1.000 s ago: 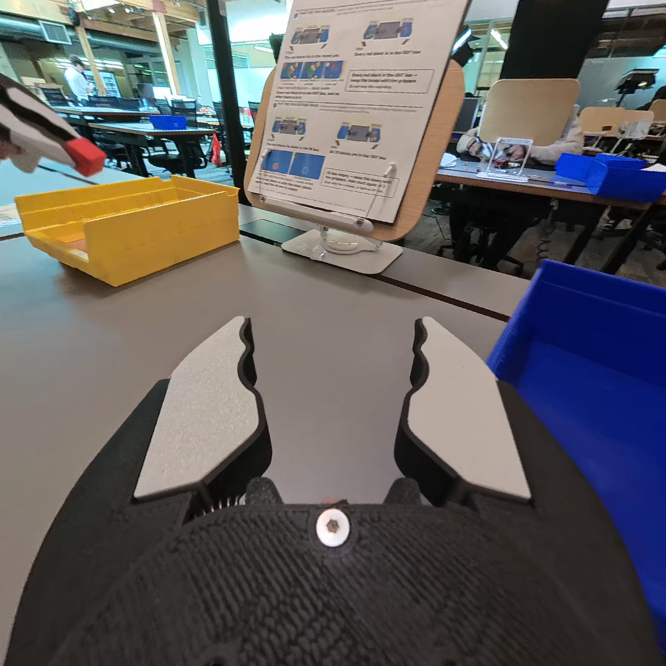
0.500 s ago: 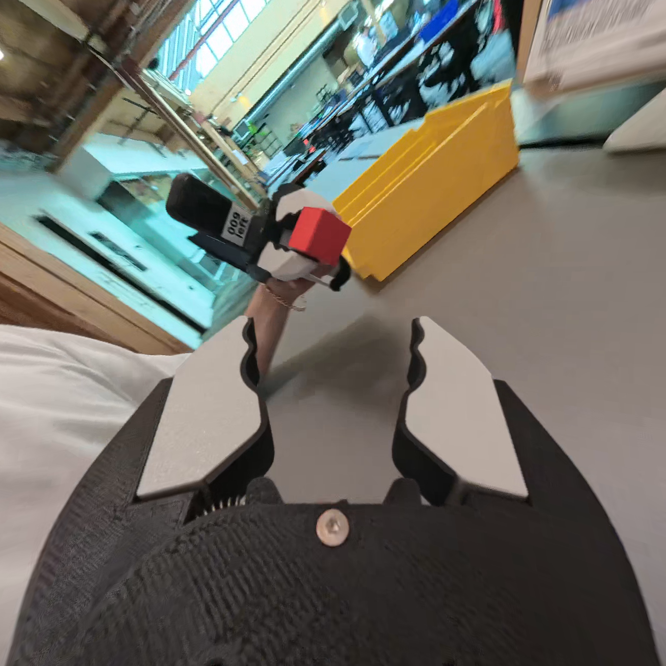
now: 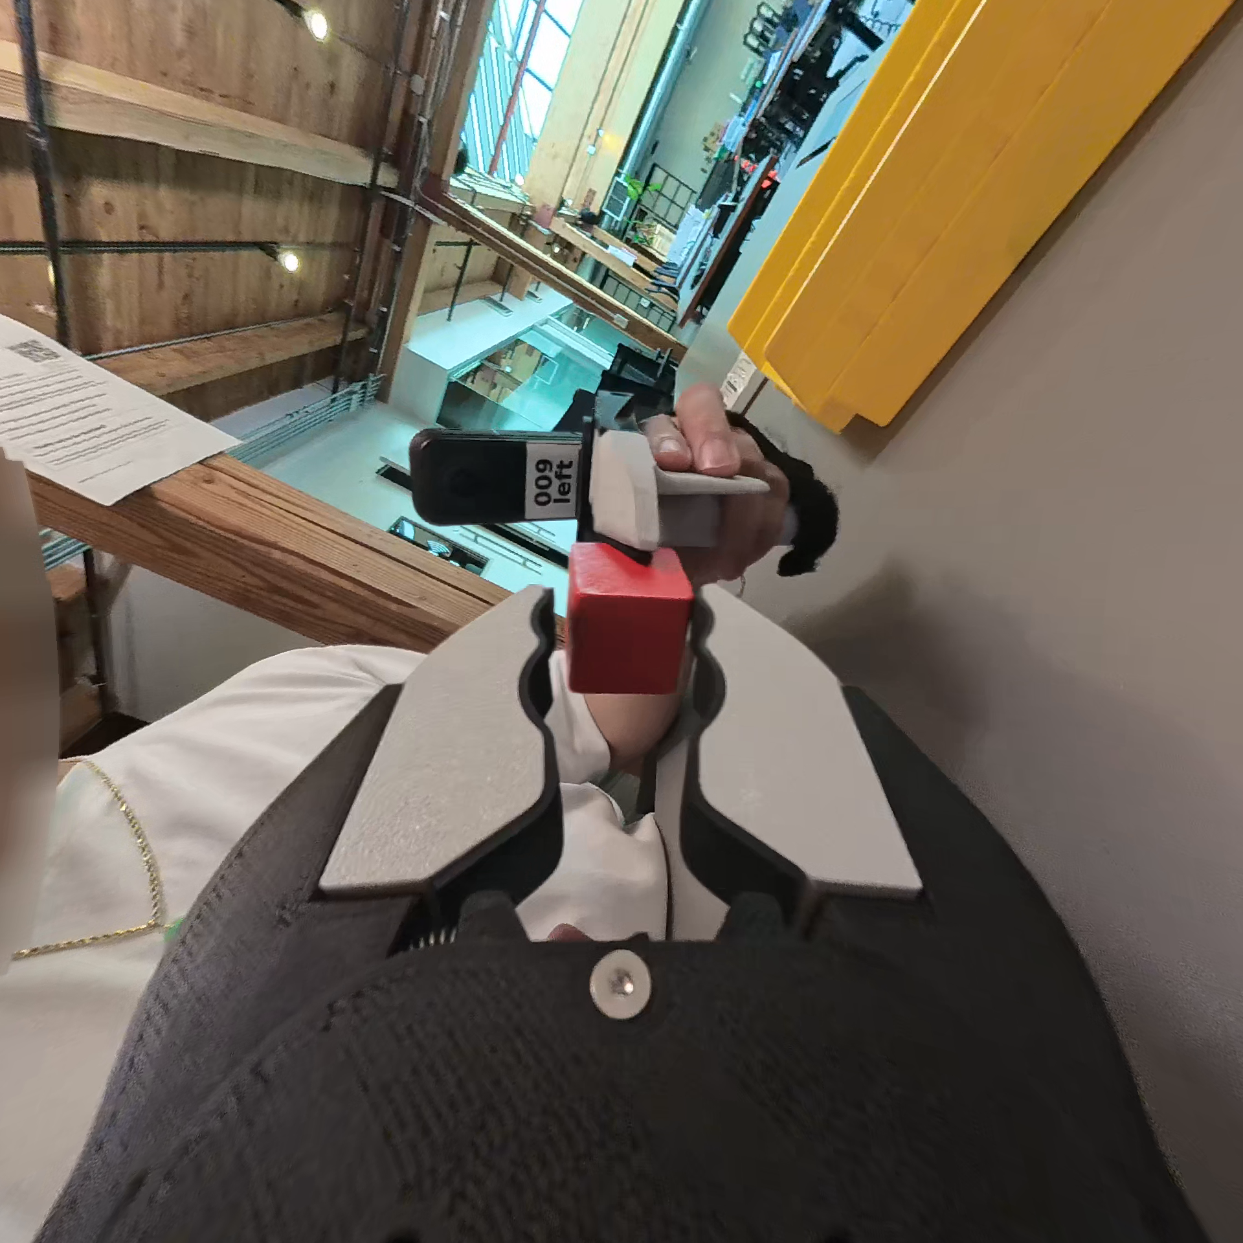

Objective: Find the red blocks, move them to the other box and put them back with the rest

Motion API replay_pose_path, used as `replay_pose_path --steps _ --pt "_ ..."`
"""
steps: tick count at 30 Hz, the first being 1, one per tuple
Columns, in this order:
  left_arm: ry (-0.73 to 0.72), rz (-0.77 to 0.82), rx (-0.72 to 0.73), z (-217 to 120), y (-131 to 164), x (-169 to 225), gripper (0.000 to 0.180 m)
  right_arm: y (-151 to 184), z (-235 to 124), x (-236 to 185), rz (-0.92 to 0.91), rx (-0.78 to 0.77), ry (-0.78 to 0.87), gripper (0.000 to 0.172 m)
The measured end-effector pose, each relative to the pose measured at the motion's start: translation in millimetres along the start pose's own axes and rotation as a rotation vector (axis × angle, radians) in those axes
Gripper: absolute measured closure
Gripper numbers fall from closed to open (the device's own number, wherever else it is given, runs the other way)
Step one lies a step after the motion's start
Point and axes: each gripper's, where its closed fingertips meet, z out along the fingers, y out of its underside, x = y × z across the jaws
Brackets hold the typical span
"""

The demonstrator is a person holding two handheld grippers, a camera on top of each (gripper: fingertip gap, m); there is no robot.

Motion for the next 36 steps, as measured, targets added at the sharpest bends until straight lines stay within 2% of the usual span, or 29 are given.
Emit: replay_pose_path --steps 7,10,11,14,17,20,21,23,25,29,36 --pt "-0.046 -0.034 -0.07 4.0 15.0 0.7 0.147 -0.8 -7.6 13.9 -0.069 -0.023 0.125 0.138" --pt "-0.13 -0.081 -0.057 0.4 17.4 -7.3 0.127 -21.5 -37.0 10.2 -0.158 0.018 0.242 0.138" --pt "-0.157 -0.097 -0.062 -1.2 19.8 -10.6 0.124 -32.5 -54.0 10.0 -0.206 0.044 0.317 0.138" --pt "-0.218 -0.11 -0.153 -5.0 36.1 -19.1 0.128 -63.5 -122.2 6.9 -0.334 0.104 0.575 0.138" --pt "-0.259 -0.089 -0.266 -7.3 52.0 -24.4 0.127 -85.1 -219.9 17.0 -0.391 0.152 0.981 0.137" --pt "-0.27 -0.102 -0.325 -8.0 62.8 -25.2 0.127 -76.1 -320.8 37.9 -0.311 0.088 1.388 0.137" --pt "-0.271 -0.11 -0.337 -8.2 66.0 -25.3 0.127 -67.4 -348.5 46.2 -0.246 0.054 1.484 0.137" --pt "-0.271 -0.131 -0.357 -9.1 72.3 -25.5 0.127 -48.7 -385.3 61.7 -0.114 0.003 1.574 0.137" --pt "-0.278 -0.156 -0.366 -10.6 76.7 -26.9 0.127 -32.3 -406.0 73.2 -0.026 -0.052 1.63 0.137" --pt "-0.289 -0.209 -0.367 -13.9 82.4 -30.3 0.129 -10.8 -422.6 88.8 0.071 -0.167 1.7 0.137" --pt "-0.288 -0.23 -0.379 -13.6 85.8 -30.1 0.128 -3.5 -437.5 95.6 0.132 -0.247 1.803 0.137"
